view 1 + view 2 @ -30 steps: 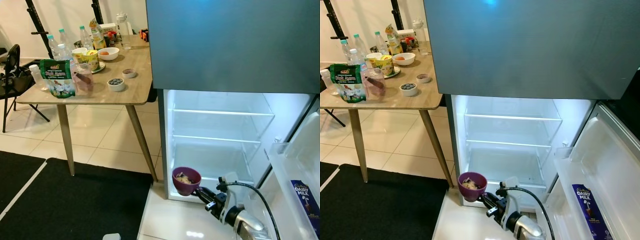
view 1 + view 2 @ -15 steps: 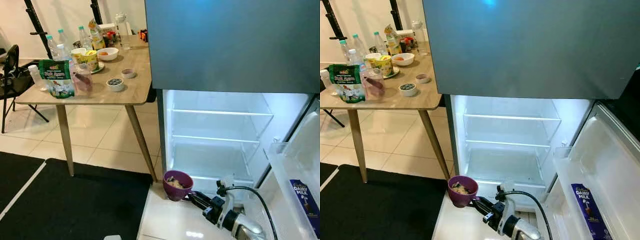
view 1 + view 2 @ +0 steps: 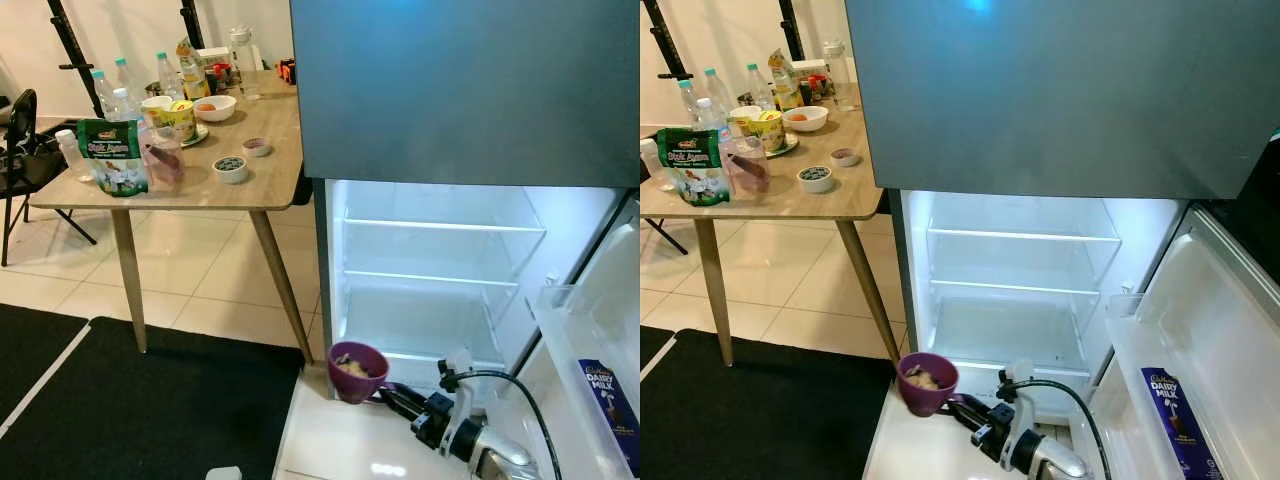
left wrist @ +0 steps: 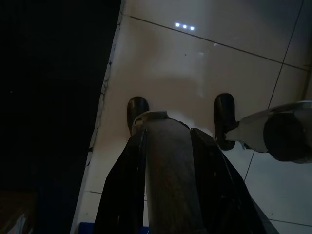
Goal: Restocking fridge
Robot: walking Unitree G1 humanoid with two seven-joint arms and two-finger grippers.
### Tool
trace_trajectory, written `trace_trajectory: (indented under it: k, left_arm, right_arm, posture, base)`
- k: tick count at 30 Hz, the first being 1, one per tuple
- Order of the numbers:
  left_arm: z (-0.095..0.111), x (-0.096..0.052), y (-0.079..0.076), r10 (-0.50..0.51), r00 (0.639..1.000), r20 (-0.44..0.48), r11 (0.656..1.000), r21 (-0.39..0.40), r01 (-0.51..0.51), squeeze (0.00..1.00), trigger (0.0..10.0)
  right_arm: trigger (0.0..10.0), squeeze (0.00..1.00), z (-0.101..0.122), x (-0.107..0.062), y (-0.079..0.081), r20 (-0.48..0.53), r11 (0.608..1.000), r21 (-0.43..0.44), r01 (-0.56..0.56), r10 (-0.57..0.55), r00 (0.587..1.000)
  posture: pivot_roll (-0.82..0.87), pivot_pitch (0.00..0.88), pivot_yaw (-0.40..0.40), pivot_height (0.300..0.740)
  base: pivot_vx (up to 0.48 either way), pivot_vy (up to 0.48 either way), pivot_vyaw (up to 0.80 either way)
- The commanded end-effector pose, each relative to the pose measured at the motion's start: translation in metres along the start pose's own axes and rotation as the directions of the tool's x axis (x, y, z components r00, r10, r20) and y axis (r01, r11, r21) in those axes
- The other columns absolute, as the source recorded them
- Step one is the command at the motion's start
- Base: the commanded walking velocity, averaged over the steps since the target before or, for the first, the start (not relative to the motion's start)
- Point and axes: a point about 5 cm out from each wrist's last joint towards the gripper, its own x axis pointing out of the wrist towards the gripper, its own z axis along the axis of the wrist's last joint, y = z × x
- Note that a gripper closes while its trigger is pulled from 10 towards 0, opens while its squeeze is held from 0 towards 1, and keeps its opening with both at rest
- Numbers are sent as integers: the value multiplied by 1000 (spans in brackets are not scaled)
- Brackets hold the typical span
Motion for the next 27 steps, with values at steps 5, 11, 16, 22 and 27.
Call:
trace_trajectory:
  k: [5, 11, 16, 22, 27]
  left_arm:
    - [-3, -2, 6, 15, 1000, -9, 1000, -15, -15, 0, 10000]
    - [-2, -2, 6, 13, 1000, -7, 1000, -7, -13, 0, 10000]
    - [-2, -3, 8, 14, 1000, -10, 1000, -3, -14, 0, 10000]
    - [-3, -3, 9, 14, 1000, -15, 1000, 2, -14, 0, 10000]
    - [0, -2, 7, 6, 1000, -9, 1000, 12, -6, 0, 10000]
  right_arm:
    - [10000, 0, 9, 8, 4, 23, 998, -32, -45, 46, 999]
    - [10000, 0, 9, 10, 5, 36, 999, -19, -43, 43, 998]
    - [10000, 0, 11, 9, 5, 41, 999, -15, -53, 53, 998]
    - [10000, 0, 14, 8, 4, 59, 999, -15, -52, 52, 997]
    - [10000, 0, 15, 9, 5, 66, 998, -13, -58, 59, 996]
  posture:
    - [-98, 49, 27, 740]
    - [-90, 32, 33, 740]
    - [-91, 35, 36, 740]
    - [-93, 34, 41, 740]
    - [-90, 34, 43, 740]
  base:
    - [275, 0, 0]
    - [286, 0, 0]
    - [289, 0, 0]
    - [291, 0, 0]
    - [300, 0, 0]
